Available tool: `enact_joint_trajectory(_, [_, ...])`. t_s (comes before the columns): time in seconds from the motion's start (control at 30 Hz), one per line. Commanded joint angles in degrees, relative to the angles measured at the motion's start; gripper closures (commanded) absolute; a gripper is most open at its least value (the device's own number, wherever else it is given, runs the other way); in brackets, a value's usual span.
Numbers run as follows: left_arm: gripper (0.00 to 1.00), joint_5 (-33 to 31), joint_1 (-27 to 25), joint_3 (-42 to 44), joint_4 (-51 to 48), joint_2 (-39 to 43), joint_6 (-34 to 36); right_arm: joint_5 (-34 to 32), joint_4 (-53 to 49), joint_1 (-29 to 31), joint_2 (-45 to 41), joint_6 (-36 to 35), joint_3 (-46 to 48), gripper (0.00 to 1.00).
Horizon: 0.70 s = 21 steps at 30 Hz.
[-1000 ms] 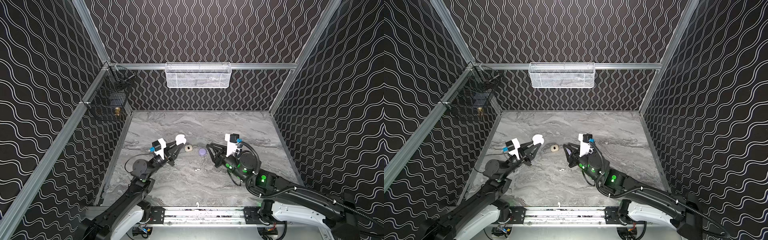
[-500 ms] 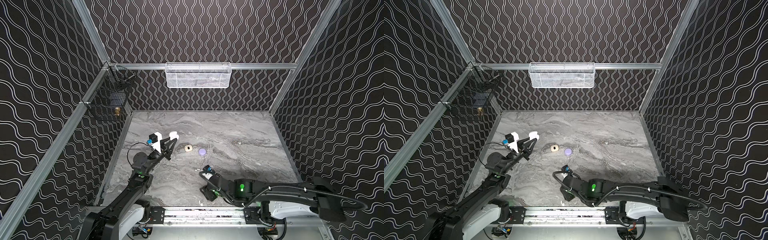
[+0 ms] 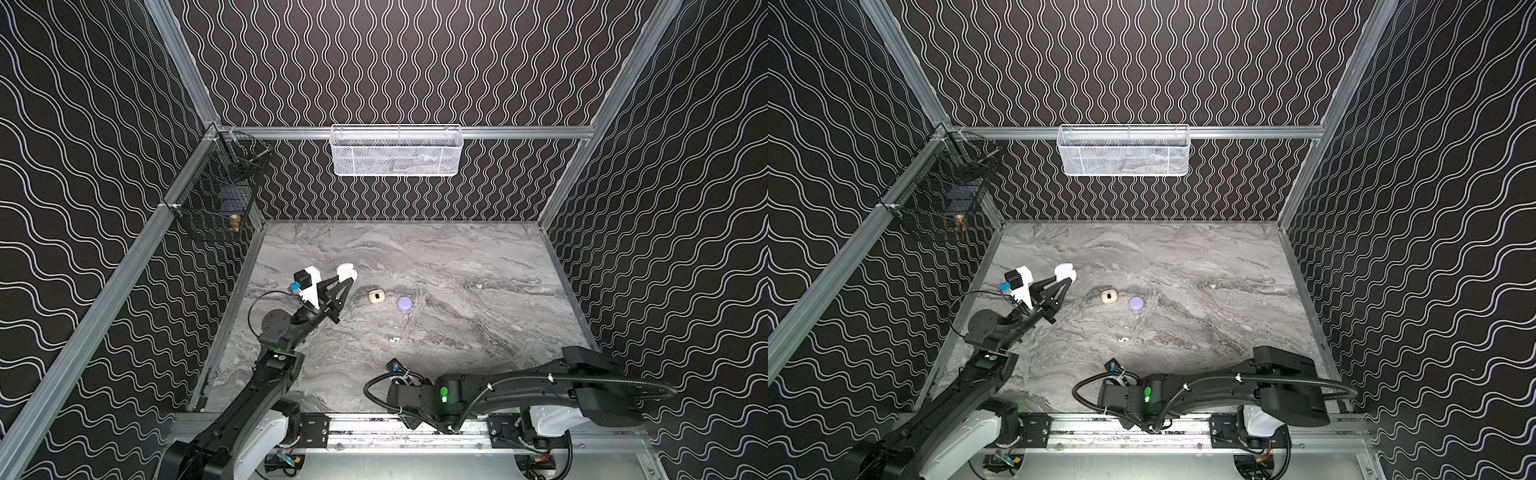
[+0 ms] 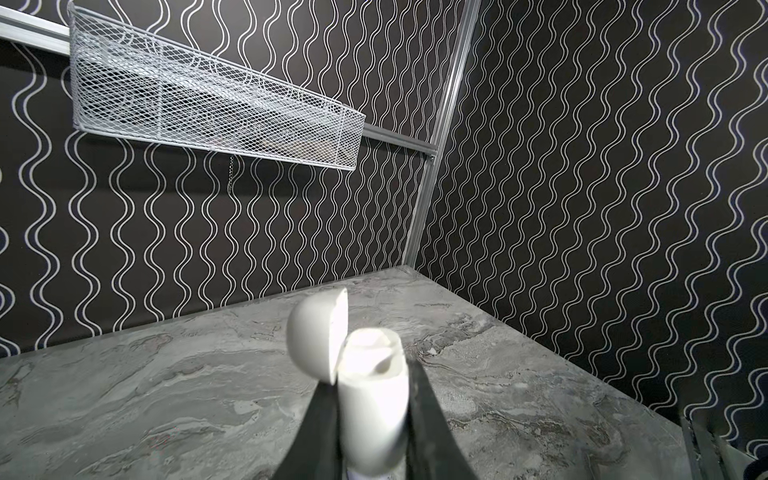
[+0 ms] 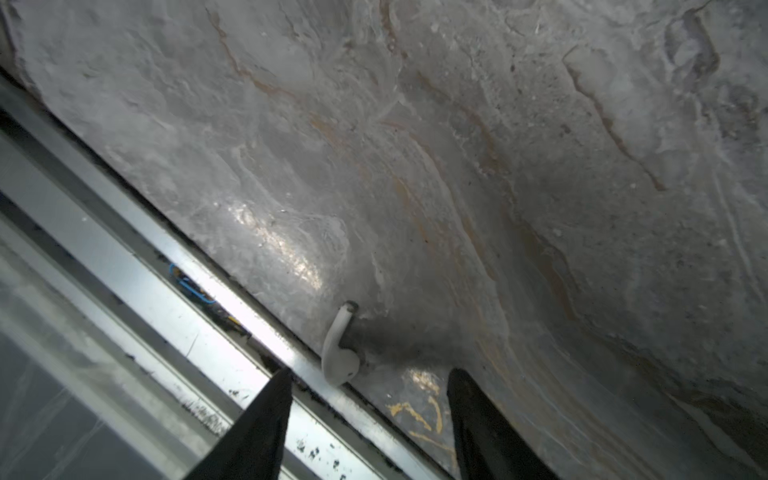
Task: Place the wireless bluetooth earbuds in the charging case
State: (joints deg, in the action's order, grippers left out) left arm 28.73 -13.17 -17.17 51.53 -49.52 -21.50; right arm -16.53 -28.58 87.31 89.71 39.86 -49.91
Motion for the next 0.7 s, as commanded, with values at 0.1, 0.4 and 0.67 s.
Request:
enact_joint_trajectory(0.1, [1.0,0.58,0.07,0.26,1.35,0.34,-0.89,-3.63,-5.79,0.32,3.1,3.34,-1.39,0.41])
enact_joint_trajectory(0.4, [1.0,0.54,0.08,0.2,1.19,0.2,-0.7,-9.64,-10.6,-0.45,1.32,7.92,1.18,0.46])
enact_joint_trajectory(0.67, [1.0,0.06,0.12,0.21,0.46,0.56,-0.26,-8.27,-8.0,-10.08,-4.88,7.86,6.36,0.53])
